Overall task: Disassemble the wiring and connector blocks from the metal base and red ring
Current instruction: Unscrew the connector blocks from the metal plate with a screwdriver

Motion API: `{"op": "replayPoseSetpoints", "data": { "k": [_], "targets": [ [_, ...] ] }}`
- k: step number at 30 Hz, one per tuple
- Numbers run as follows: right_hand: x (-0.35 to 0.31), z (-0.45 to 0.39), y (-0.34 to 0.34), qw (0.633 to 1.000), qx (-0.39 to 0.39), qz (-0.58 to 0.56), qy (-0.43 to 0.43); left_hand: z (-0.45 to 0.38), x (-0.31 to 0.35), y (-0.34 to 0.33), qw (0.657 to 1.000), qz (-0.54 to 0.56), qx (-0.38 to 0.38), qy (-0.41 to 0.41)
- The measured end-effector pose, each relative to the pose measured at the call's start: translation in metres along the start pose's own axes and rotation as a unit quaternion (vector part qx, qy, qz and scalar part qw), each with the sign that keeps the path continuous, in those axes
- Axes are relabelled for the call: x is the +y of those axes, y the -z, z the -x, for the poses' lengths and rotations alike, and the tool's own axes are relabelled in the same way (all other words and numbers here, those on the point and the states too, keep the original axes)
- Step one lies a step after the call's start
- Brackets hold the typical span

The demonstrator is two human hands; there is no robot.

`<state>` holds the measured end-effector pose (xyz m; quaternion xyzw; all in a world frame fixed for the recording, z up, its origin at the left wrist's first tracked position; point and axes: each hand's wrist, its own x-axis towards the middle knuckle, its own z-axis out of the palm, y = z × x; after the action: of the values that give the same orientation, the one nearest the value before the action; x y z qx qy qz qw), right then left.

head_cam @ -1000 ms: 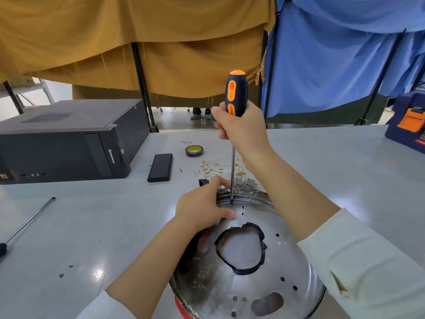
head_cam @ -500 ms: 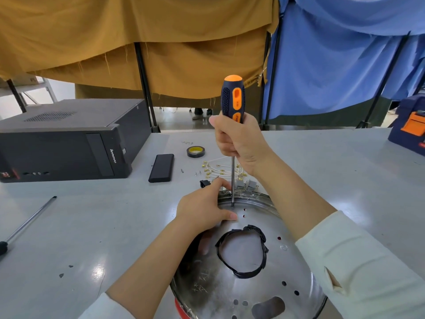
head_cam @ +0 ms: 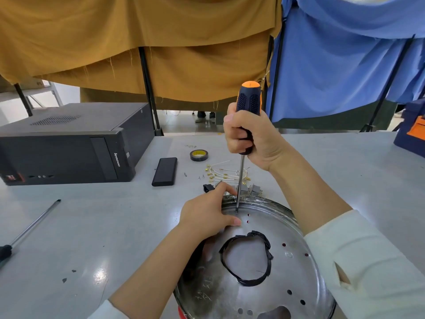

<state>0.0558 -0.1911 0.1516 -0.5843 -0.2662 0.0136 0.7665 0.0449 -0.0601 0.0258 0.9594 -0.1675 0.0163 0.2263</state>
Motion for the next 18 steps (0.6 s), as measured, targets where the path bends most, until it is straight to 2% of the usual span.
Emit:
{"op": "replayPoseSetpoints", "data": {
  "k": [3,5,6,8,9,11,13,16,18],
  "targets": [
    [0.003,0.002,0.002,1.000,0.006,0.003,0.012,0.000,-0.001,0.000,1.000,0.001,0.000,0.001],
    [0.006,0.005,0.001,0.997,0.043,0.064,0.029,0.000,-0.001,0.000,1.000,0.002,-0.001,0.002],
    [0.007,0.006,-0.001,0.988,0.074,0.132,0.042,0.000,0.000,0.000,1.000,0.002,-0.002,0.002],
    [0.006,0.006,-0.007,0.947,0.160,0.265,0.084,0.000,0.000,0.000,1.000,0.001,-0.002,0.002],
    [0.005,0.005,-0.010,0.930,0.203,0.288,0.107,0.000,0.000,0.000,1.000,0.000,-0.002,0.002],
    [0.004,0.001,-0.017,0.923,0.251,0.257,0.135,0.000,0.000,0.000,1.000,0.001,-0.003,0.000],
    [0.004,-0.003,-0.022,0.926,0.256,0.254,0.113,0.000,0.000,0.000,1.000,0.001,-0.004,0.000],
    [0.003,-0.003,-0.019,0.957,0.216,0.178,0.076,0.000,0.000,-0.001,1.000,0.000,-0.001,0.006],
    [0.000,-0.002,-0.013,0.985,0.140,0.089,0.047,0.000,0.000,0.000,1.000,0.000,-0.002,0.007]
  ]
}}
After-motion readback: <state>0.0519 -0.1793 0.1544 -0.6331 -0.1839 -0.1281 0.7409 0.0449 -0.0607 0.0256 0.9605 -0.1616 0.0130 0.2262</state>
